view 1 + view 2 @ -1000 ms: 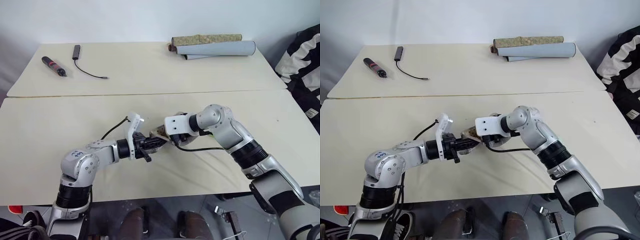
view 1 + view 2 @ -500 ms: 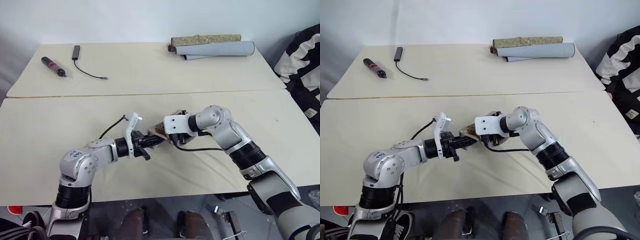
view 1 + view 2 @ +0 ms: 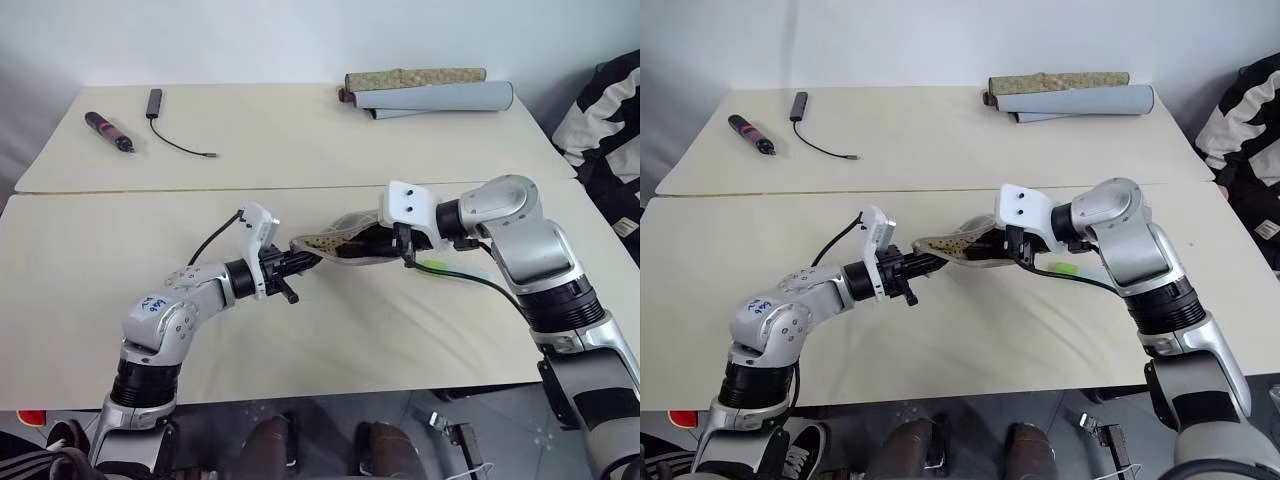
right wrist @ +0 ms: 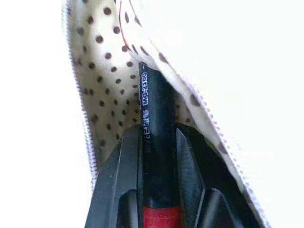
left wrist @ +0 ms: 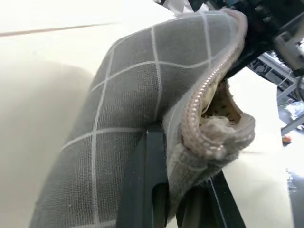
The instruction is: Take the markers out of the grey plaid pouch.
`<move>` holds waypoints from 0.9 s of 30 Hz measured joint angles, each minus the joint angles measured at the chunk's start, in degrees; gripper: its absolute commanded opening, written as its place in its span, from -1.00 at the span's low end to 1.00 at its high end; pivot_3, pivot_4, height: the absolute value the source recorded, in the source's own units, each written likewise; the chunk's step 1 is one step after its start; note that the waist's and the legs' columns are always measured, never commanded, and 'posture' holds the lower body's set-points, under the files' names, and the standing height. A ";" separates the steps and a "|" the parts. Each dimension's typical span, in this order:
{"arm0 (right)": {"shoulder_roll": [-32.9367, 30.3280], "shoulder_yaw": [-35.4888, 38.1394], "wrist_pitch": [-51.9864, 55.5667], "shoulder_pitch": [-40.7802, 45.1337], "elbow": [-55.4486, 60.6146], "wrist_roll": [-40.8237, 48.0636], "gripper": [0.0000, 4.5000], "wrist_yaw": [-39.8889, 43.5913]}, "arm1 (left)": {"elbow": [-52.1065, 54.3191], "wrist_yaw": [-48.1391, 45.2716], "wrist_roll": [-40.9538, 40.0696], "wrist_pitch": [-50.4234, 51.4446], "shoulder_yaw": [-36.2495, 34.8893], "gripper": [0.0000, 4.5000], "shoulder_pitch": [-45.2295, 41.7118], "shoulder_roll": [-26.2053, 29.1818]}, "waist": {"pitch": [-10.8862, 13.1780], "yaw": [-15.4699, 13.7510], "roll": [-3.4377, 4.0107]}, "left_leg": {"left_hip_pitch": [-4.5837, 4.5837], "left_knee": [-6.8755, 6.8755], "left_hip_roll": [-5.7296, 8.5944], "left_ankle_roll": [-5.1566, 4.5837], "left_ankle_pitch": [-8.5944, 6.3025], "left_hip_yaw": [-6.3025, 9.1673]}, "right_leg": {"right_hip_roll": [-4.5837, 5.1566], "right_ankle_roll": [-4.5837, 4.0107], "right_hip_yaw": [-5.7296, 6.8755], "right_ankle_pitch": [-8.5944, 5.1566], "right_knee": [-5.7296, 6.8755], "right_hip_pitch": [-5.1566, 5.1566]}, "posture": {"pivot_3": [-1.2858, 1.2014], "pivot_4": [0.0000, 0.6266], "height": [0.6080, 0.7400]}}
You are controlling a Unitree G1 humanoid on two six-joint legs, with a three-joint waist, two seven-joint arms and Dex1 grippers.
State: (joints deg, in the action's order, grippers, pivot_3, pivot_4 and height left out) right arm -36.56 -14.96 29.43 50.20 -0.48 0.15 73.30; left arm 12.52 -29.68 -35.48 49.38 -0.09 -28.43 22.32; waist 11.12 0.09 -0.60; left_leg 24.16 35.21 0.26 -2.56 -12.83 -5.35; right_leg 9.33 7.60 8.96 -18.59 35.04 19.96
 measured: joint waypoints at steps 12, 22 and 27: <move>-3.25 -1.68 -1.48 -0.04 2.39 2.02 -0.73 -0.86 | -6.62 1.93 14.51 -20.13 2.22 -1.00 -3.17 0.12 | 0.03 -0.94 -0.08 | 0.07 -0.01 0.07 -0.01 -0.06 -0.03 | 0.12 0.03 0.01 0.02 -0.07 0.04 | 0.03 -0.52 1.00; -3.65 2.45 -0.02 -2.09 1.88 6.97 -0.73 -2.70 | -14.24 3.66 32.99 -38.18 2.90 -1.00 -2.24 11.13 | 0.04 -0.10 -0.08 | 0.08 -0.06 0.04 -0.06 -0.04 -0.12 | 0.09 0.03 0.01 0.02 -0.02 0.15 | 0.03 -0.52 1.00; -5.70 2.65 -3.24 -12.67 1.79 6.23 -0.73 -5.19 | -15.02 6.67 42.93 -47.24 1.97 -1.00 4.32 19.97 | 0.03 -0.14 -0.10 | 0.10 -0.18 0.05 -0.07 -0.10 -0.21 | 0.16 0.03 0.03 0.02 -0.04 0.25 | 0.03 -0.52 1.00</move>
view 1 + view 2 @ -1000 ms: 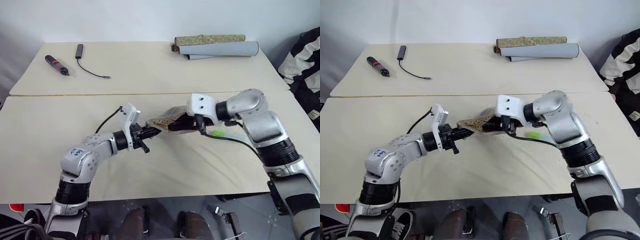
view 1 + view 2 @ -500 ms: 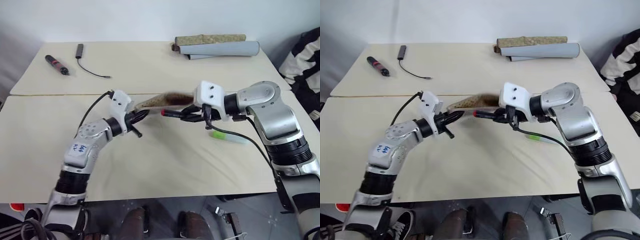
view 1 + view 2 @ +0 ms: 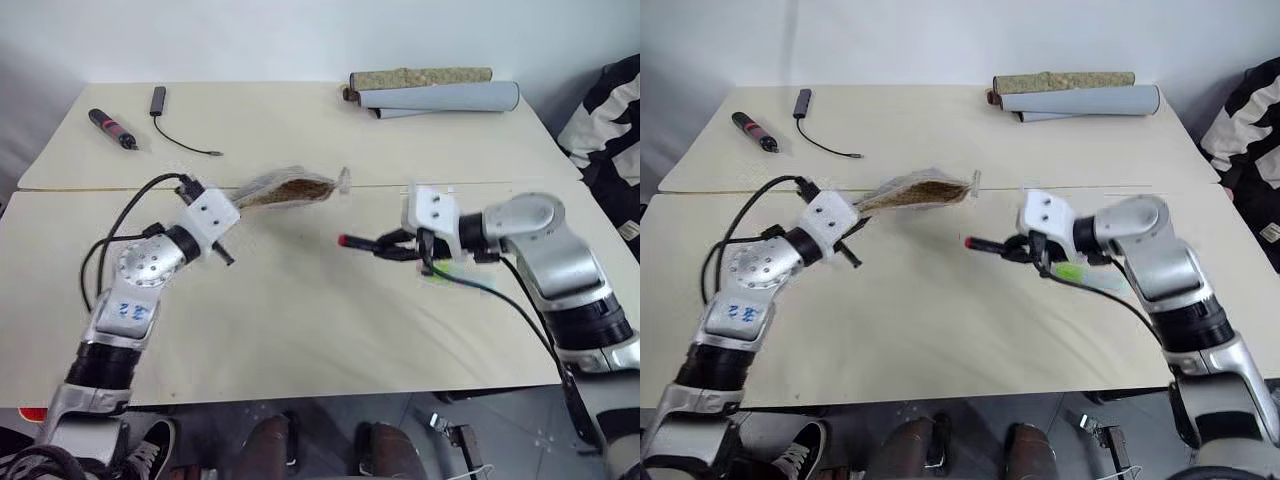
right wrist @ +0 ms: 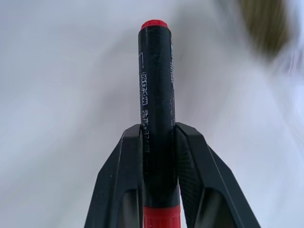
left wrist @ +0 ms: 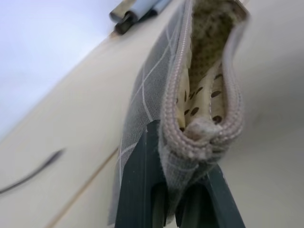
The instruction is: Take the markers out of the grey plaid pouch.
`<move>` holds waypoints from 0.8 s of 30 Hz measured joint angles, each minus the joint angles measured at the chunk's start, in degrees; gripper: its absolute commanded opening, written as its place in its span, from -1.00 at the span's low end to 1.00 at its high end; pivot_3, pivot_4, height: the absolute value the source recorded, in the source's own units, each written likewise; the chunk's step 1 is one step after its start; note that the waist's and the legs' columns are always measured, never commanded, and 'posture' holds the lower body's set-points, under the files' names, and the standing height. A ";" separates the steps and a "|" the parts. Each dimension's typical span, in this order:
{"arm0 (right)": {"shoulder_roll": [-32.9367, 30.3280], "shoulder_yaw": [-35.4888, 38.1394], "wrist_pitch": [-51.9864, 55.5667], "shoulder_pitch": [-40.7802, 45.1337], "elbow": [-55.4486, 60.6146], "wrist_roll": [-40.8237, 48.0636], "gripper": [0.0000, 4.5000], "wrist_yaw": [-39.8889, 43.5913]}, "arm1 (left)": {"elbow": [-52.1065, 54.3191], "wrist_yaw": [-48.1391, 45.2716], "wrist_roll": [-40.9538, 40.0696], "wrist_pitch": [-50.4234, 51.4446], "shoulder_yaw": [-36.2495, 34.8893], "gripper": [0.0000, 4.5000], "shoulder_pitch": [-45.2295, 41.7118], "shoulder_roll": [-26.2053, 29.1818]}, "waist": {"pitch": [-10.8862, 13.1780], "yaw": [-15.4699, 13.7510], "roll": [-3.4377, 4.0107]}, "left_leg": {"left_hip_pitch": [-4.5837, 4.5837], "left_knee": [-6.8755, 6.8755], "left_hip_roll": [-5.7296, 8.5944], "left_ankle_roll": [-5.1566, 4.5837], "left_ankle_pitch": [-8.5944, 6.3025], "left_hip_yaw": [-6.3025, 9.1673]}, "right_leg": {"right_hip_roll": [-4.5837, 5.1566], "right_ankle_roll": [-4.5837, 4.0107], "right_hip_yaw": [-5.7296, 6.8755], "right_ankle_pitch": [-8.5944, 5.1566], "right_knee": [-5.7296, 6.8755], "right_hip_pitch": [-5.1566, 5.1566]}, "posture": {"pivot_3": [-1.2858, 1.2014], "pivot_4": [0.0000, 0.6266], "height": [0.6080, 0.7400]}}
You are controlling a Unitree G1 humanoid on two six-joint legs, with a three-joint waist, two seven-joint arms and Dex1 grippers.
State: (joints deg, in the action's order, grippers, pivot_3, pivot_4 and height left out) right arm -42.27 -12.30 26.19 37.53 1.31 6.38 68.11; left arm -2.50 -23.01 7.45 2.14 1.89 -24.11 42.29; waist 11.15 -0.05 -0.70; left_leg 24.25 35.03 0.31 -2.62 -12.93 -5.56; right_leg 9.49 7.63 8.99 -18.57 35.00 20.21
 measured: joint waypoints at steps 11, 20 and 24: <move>10.86 1.21 -12.80 -4.98 -6.53 -4.69 -0.73 -15.76 | 2.45 7.41 6.57 1.15 -4.55 -1.00 9.12 -1.82 | 0.01 0.29 0.00 | 0.01 0.05 -0.04 0.09 0.04 -0.14 | 0.06 -0.01 -0.11 0.00 0.42 0.26 | 0.03 -0.52 1.00; 13.86 -3.14 -23.83 4.83 -19.53 -10.52 -0.41 -17.98 | 4.70 6.77 5.84 2.85 -5.38 -0.55 11.69 -5.04 | 0.01 0.16 0.00 | -0.01 0.03 -0.05 0.05 0.10 -0.10 | 0.05 -0.03 -0.04 -0.01 0.53 0.30 | 0.03 -0.52 1.00; 14.13 -5.29 -26.14 4.70 -22.40 -11.90 0.16 -16.08 | 6.34 5.91 5.36 2.84 -5.41 0.03 12.36 -5.18 | 0.01 0.40 0.00 | -0.01 0.05 -0.05 0.03 0.11 -0.19 | 0.05 -0.04 -0.07 -0.01 0.52 0.30 | 0.03 -0.52 1.00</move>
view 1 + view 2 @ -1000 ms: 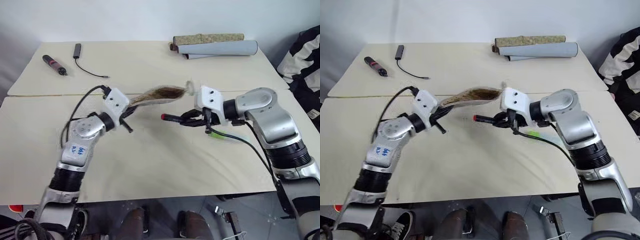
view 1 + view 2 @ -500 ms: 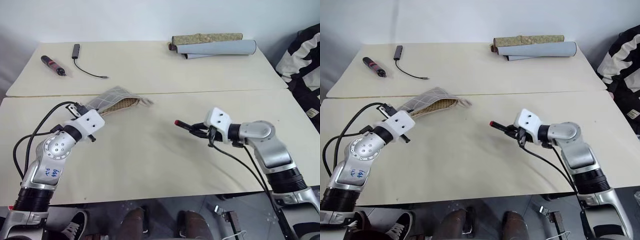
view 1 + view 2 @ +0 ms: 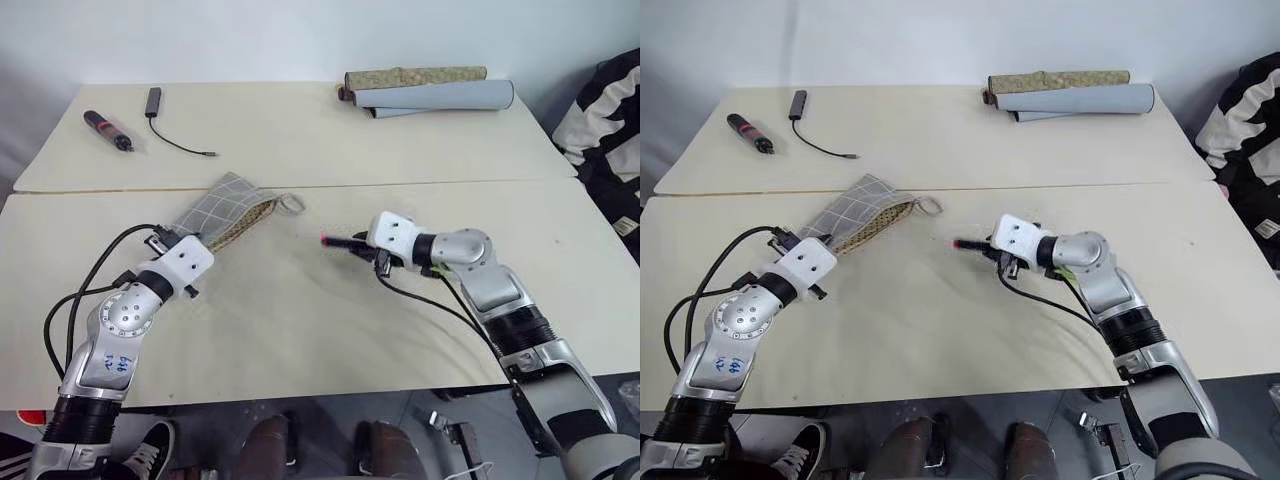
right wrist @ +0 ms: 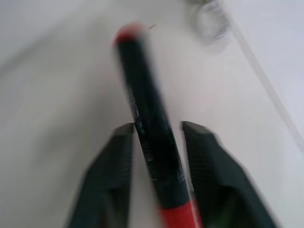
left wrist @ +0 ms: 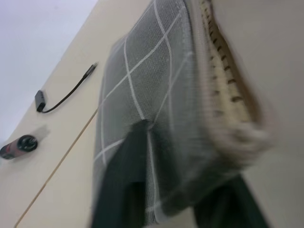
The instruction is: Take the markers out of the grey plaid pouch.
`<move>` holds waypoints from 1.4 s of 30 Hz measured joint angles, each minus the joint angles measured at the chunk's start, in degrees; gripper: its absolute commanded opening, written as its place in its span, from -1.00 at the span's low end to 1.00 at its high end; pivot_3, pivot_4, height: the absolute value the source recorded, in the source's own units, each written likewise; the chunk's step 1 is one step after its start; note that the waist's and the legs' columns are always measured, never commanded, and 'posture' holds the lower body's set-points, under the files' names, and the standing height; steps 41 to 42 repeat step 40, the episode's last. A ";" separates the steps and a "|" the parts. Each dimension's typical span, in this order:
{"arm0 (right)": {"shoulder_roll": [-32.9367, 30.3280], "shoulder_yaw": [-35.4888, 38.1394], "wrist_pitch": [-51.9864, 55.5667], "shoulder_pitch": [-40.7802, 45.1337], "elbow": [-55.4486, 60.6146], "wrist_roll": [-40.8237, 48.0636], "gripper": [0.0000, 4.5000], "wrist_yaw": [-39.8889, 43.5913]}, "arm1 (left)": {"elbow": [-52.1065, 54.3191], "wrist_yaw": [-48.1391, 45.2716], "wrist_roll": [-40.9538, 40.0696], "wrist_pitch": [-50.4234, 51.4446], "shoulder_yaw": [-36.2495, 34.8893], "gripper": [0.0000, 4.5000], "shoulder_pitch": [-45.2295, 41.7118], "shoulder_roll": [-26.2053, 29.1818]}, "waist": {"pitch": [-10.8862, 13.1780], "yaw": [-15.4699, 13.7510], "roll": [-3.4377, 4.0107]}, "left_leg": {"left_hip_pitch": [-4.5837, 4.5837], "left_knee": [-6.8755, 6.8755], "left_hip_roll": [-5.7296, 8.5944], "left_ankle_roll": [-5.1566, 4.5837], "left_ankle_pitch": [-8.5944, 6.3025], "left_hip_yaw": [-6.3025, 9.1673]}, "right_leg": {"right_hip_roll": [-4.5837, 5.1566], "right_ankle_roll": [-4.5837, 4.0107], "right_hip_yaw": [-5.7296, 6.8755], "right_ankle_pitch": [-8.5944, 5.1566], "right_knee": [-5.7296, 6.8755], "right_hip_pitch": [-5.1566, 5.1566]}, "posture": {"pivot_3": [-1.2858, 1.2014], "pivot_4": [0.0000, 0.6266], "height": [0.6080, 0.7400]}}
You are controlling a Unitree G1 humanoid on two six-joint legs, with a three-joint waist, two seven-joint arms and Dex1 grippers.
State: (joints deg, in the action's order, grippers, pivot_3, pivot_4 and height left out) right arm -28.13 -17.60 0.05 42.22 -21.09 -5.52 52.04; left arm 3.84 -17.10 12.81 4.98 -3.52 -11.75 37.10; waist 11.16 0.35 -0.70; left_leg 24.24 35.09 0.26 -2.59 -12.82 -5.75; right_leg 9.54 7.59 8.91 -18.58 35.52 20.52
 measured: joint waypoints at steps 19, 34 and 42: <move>-4.93 20.74 21.62 -17.43 21.94 24.73 1.00 3.76 | 24.98 -15.44 -35.02 17.70 -17.04 0.99 17.35 -4.66 | 0.00 -0.36 0.00 | -0.04 0.06 -0.04 0.20 -0.24 0.10 | 0.01 -0.08 0.00 0.01 -0.46 -0.19 | 0.03 -0.52 1.00; -0.94 36.92 2.30 -45.86 27.26 28.51 1.00 -2.59 | 9.34 -16.32 -40.22 8.47 -36.29 0.99 30.90 -9.79 | -0.15 -0.42 -0.11 | -0.10 0.00 -0.48 -0.15 -0.68 -0.23 | -0.01 -0.24 -0.78 0.01 -1.10 -0.06 | 0.03 -0.52 1.00; -2.16 37.12 -1.08 -48.97 23.56 28.74 1.00 0.13 | 6.51 -16.80 -39.71 3.52 -36.28 0.99 31.32 -10.23 | -0.32 -1.14 -0.28 | -0.14 -0.04 -0.64 0.25 -0.92 -0.44 | -0.11 -0.37 -1.01 0.02 -0.98 0.03 | 0.03 -0.52 1.00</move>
